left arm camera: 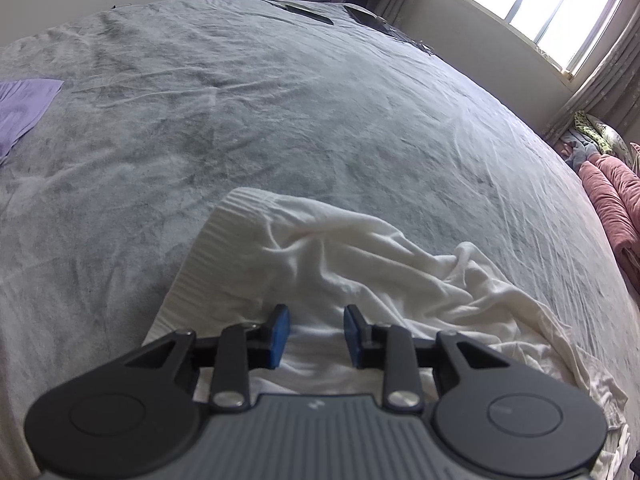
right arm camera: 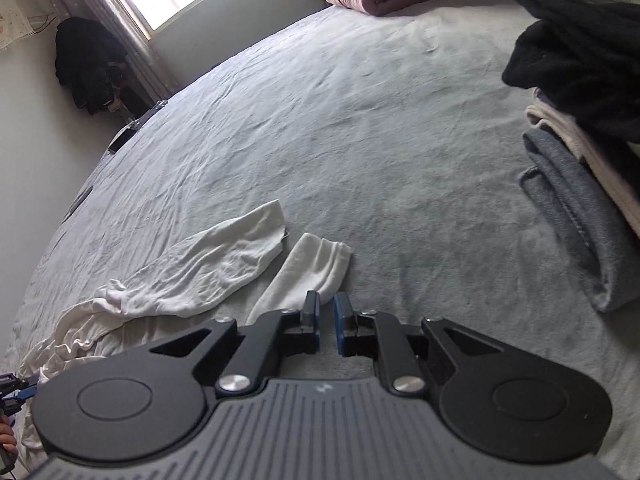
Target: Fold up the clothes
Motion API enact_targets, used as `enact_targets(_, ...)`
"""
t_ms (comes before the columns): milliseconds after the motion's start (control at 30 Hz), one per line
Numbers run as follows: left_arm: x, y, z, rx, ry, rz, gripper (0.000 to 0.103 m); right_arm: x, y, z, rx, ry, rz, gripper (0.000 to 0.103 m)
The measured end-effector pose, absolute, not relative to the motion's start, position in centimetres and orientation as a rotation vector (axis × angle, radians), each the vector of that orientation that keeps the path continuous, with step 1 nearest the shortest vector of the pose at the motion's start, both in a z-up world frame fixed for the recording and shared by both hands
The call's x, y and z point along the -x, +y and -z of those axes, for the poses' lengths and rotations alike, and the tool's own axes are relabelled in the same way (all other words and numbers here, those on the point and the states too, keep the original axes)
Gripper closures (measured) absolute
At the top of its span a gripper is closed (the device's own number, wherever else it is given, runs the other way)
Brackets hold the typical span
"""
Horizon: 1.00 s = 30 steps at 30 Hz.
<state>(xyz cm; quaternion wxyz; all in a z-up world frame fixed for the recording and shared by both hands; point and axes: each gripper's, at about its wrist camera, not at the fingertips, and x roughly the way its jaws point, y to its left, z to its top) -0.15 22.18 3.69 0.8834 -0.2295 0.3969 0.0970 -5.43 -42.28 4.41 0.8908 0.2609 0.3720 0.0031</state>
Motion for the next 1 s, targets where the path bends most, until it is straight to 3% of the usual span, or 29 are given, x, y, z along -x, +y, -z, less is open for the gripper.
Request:
enact_targets(300, 0.2, 22.3, -3.6, 0.49, 0.824, -0.202, 0.073, 4.0, -40.9, -3.1, -0.57, 0.836, -0.016, 0.088)
enact_targets(433, 0.3, 22.3, -3.6, 0.492, 0.823, -0.2, 0.073, 4.8, -39.9, -4.3, -0.49, 0.779, -0.01, 0.1)
enact_targets(667, 0.7, 22.7, -3.4, 0.532, 0.823, -0.191, 0.073, 7.7, -41.4, -5.6, -0.574, 0.676, 0.002, 0.102)
enact_targets(700, 0.7, 22.7, -3.4, 0.531, 0.823, -0.191, 0.073, 7.5, -41.6, -5.2, -0.594, 0.7, 0.008, 0.101)
enact_targets(733, 0.8, 22.6, -3.4, 0.53, 0.823, -0.191, 0.073, 7.2, -41.7, -4.7, -0.614, 0.727, 0.014, 0.089)
enact_targets(1000, 1.2, 22.5, -3.2, 0.527, 0.818, -0.187, 0.072, 5.1, -41.2, -2.6, -0.692, 0.811, 0.037, 0.089)
